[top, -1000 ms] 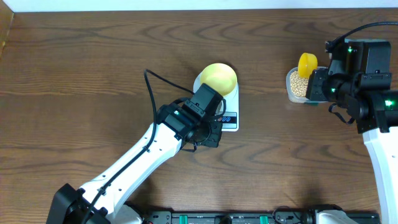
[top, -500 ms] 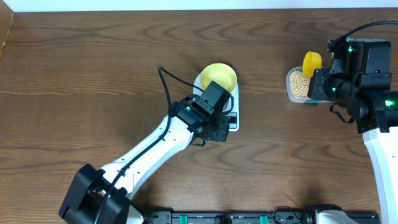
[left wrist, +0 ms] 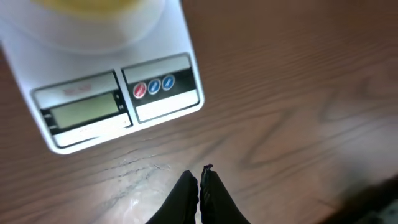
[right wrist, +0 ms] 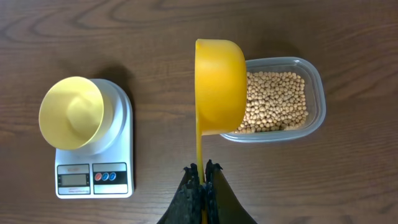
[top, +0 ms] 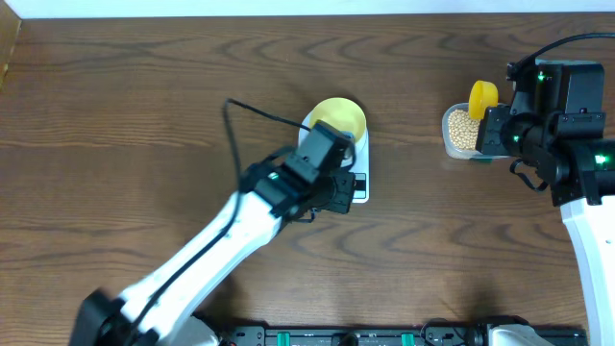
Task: Scoop item into bowl and weigh 50g on scale
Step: 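Move the left gripper to the scale's front button panel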
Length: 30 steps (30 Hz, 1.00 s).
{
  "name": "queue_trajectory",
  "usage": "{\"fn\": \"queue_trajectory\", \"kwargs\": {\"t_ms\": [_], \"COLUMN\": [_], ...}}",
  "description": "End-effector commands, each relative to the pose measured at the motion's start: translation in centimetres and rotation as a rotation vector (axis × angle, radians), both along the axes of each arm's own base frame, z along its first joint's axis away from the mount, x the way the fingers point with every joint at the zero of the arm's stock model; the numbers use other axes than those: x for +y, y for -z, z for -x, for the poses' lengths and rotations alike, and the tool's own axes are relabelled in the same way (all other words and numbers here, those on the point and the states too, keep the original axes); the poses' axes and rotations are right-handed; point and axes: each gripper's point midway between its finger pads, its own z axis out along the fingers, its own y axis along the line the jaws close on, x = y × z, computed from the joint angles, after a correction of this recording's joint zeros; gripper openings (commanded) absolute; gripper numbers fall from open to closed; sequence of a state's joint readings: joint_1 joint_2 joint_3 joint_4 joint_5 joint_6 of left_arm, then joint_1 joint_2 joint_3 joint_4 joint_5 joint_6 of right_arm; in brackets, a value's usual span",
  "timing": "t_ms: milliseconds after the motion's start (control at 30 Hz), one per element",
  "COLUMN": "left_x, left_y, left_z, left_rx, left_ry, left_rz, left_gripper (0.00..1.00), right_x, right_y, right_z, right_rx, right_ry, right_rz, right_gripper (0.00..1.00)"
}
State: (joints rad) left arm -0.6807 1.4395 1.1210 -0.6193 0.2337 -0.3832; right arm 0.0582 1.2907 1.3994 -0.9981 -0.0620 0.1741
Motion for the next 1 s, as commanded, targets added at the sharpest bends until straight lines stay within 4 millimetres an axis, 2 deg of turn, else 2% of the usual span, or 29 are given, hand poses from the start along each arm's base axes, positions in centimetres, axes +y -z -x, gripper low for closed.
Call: {"fn": "queue_trajectory", "kwargs": {"t_ms": [0,100,167,367,467,633,800,967], "left_x": [1.8,3.0,3.1,2.9,2.8,3.0,5.3,7.0], "left_y": [-3.4,-4.8,-4.4,0.3,1.4,-0.3,-3.2,-3.7], "left_z": [-0.7,-1.1,-1.2,-1.4,-1.5,-0.9,1.8,3.7], "left_rx": [-0.103,-0.153,-0.149,-0.07,-0.045,-0.075,-0.13,-0.172], "left_ry": [-0.035,-0.073,-0.076,-0.073,-0.069,-0.065,-0.019,-0.065], "left_rz": [0.031,0.035,0.025,-0.035,-0.05,-0.023,-0.042,0.009], "left_gripper": [0.08,0.07,0.07,0.07,0.07,0.07,0.07,0.07], "right_x": [-0.2,-0.2,-0.2,-0.2,-0.2,-0.2,-0.2,-0.2], "right_y": [-0.4,-0.4,-0.4,-0.4,-0.4,-0.3,-0.3,-0.4], "right_z": [0.1,0.1,0.1,0.0,0.0,0.1,0.2,0.1], "right_rx": [-0.013,-0.013,-0.013,-0.017,-0.015,-0.009,-0.008,-0.014], "right_ry": [-0.006,-0.006,-0.005,-0.005,-0.005,-0.006,-0.006,-0.006], "right_rz": [0.017,0.017,0.017,0.017,0.017,0.017,0.018,0.017], "right_gripper": [0.01,0.01,0.01,0.01,0.01,0.01,0.01,0.01]}}
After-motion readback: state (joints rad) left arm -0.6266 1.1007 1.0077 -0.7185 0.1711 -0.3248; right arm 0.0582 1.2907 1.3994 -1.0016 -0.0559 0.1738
